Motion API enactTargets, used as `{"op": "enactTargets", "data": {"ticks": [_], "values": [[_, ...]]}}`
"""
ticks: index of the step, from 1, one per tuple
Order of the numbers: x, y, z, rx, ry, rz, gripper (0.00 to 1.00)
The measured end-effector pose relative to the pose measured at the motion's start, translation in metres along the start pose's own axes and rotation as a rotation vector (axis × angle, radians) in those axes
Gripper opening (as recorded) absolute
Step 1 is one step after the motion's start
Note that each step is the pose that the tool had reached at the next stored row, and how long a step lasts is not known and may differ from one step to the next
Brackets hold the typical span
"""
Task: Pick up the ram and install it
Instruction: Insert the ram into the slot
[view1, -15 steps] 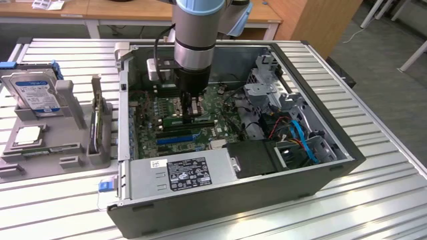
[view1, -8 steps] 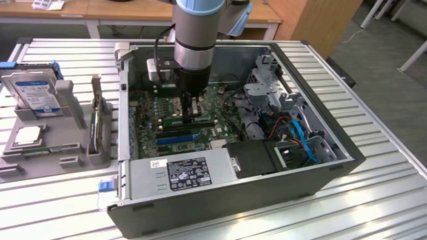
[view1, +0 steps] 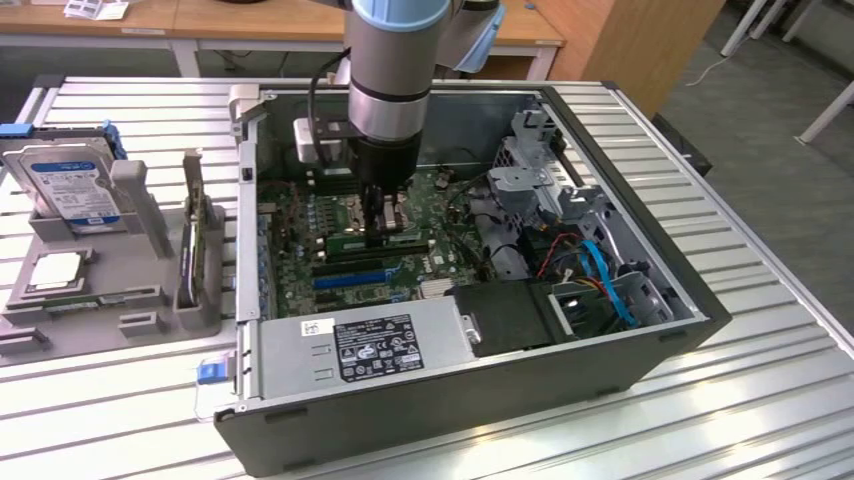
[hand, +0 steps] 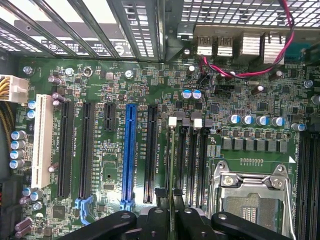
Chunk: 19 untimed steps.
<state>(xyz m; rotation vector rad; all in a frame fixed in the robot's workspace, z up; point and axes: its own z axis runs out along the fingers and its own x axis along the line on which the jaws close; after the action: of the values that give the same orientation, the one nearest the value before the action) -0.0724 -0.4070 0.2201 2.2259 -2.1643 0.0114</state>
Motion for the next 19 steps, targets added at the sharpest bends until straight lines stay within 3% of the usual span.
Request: {"op": "enactTargets", "data": {"ticks": [19], "values": [[0.0000, -0.0012, 0.0012, 0.0021, -0.0013, -0.005, 0.14]]}}
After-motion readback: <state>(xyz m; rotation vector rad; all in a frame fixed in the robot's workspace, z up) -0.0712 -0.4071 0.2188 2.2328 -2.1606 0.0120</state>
